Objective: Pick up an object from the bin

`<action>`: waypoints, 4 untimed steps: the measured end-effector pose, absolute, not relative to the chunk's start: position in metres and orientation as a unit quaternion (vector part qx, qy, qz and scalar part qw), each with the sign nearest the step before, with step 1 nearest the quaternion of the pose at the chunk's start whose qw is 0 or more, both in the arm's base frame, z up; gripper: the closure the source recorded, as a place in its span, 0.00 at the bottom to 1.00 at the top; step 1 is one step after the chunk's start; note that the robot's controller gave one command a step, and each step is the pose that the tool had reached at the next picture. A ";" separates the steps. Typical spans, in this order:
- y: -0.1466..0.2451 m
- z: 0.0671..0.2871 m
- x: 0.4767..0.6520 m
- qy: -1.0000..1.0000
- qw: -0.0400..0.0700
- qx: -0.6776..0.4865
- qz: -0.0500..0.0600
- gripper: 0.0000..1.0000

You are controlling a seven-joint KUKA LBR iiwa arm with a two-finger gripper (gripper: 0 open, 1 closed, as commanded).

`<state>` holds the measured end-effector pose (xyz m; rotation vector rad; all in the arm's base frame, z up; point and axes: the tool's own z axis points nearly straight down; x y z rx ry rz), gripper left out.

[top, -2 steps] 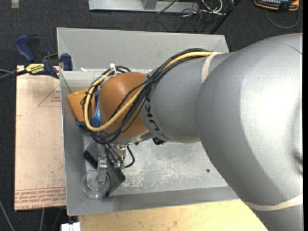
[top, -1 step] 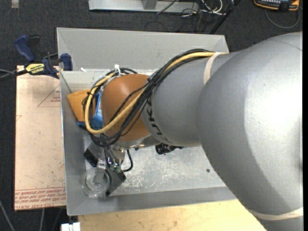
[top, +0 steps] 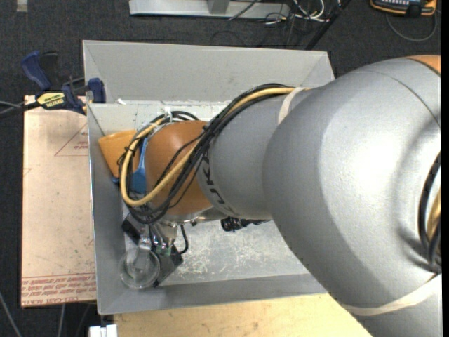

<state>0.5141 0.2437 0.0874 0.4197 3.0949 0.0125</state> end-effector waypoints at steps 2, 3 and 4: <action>0.244 0.097 0.515 0.991 0.003 0.135 0.003 1.00; 0.243 0.099 0.515 0.991 0.003 0.135 0.002 1.00; 0.243 0.106 0.514 0.991 0.001 0.135 0.002 1.00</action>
Offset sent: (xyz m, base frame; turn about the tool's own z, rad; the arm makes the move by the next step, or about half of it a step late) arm 0.0000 0.0000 0.0000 0.0000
